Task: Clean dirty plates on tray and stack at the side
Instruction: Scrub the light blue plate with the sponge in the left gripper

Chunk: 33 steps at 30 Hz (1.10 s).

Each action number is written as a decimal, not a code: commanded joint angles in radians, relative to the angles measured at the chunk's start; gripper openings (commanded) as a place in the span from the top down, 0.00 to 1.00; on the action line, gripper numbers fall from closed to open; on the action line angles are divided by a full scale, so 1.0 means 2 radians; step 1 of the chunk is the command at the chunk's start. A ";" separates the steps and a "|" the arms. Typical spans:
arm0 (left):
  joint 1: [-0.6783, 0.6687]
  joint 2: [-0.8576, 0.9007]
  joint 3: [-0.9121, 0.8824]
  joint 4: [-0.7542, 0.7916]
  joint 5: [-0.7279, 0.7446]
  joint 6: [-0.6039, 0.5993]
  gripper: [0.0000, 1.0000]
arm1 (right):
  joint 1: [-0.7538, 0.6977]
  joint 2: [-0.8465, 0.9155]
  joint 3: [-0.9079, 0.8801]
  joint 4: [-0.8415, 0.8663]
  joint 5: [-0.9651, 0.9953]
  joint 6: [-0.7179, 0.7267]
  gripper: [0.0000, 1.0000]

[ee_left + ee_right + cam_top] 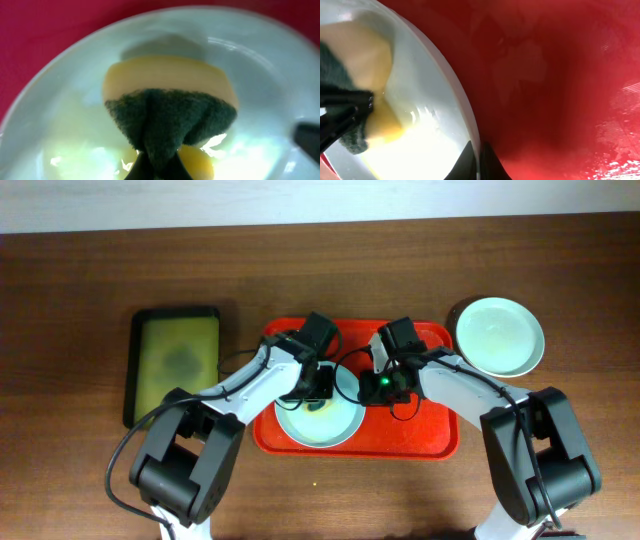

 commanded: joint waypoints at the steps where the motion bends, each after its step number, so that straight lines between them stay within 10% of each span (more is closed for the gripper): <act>1: 0.004 0.006 -0.017 -0.054 -0.155 0.007 1.00 | -0.003 0.006 -0.005 -0.002 0.014 -0.002 0.96; 7: 0.022 0.006 0.042 -0.120 -0.205 0.004 1.00 | -0.003 0.006 -0.005 -0.002 0.014 -0.002 0.96; 12: 0.019 0.008 0.056 -0.072 0.064 0.040 1.00 | -0.003 0.006 -0.005 -0.002 0.014 -0.002 0.96; 15: 0.010 0.010 0.055 -0.069 0.093 0.039 1.00 | -0.003 0.006 -0.005 -0.002 0.014 -0.002 0.96; 23: -0.022 0.042 0.044 -0.054 0.069 0.033 1.00 | -0.003 0.006 -0.005 -0.002 0.014 -0.002 0.96; 33: 0.003 0.065 0.043 -0.114 -0.174 -0.001 1.00 | -0.003 0.006 -0.005 -0.007 0.016 -0.002 0.96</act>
